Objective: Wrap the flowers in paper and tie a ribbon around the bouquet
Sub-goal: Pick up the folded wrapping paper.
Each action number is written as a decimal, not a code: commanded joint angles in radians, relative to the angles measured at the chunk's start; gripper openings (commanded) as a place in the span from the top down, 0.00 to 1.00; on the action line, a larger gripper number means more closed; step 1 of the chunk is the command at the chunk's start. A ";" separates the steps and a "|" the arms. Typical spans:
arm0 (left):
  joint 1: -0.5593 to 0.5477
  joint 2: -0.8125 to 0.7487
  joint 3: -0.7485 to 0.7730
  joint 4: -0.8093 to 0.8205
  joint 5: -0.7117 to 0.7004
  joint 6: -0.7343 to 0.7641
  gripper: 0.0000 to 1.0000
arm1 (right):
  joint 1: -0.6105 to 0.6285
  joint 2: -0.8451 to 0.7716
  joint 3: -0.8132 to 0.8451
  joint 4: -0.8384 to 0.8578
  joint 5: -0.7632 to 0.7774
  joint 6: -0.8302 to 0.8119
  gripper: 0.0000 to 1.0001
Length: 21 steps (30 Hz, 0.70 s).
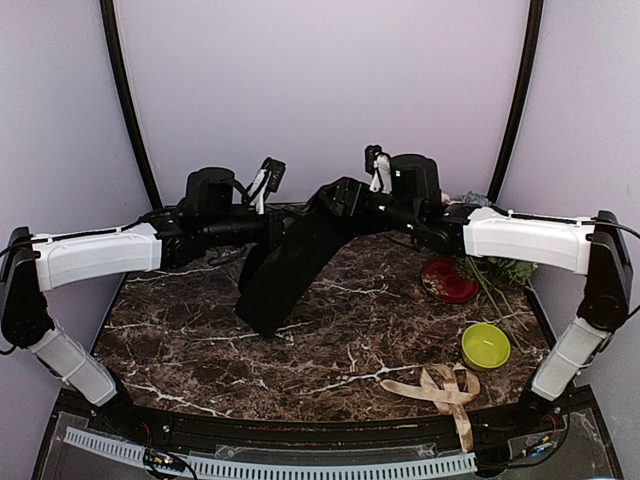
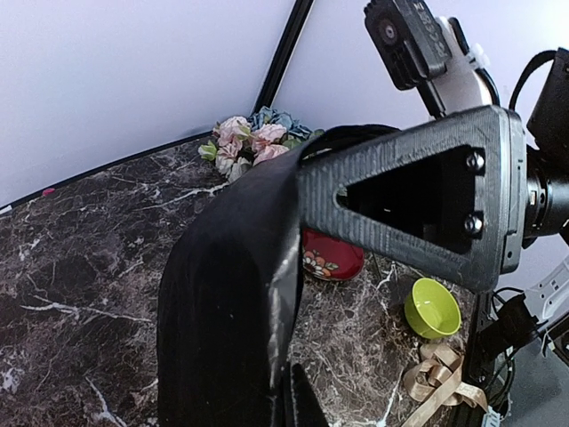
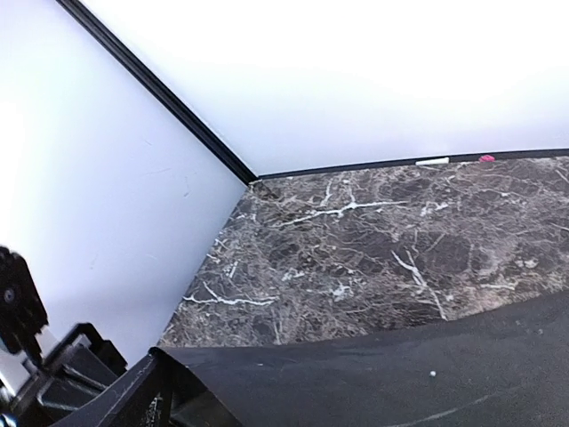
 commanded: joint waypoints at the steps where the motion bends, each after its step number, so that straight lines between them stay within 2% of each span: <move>1: -0.009 -0.033 0.000 0.003 0.018 0.033 1.00 | 0.003 0.033 0.051 0.040 -0.023 0.031 0.19; 6: -0.013 -0.030 0.001 0.003 0.020 0.038 1.00 | 0.004 0.060 0.073 0.023 -0.042 0.046 0.20; 12: -0.018 -0.033 0.004 -0.005 0.019 0.057 1.00 | 0.002 0.065 0.053 0.025 -0.027 0.065 0.30; 14: -0.023 -0.032 0.005 -0.011 0.020 0.068 1.00 | -0.002 0.067 0.053 0.025 -0.020 0.067 0.37; 21: -0.029 -0.048 -0.008 0.002 0.055 0.106 1.00 | -0.013 0.061 0.036 0.031 -0.028 0.071 0.82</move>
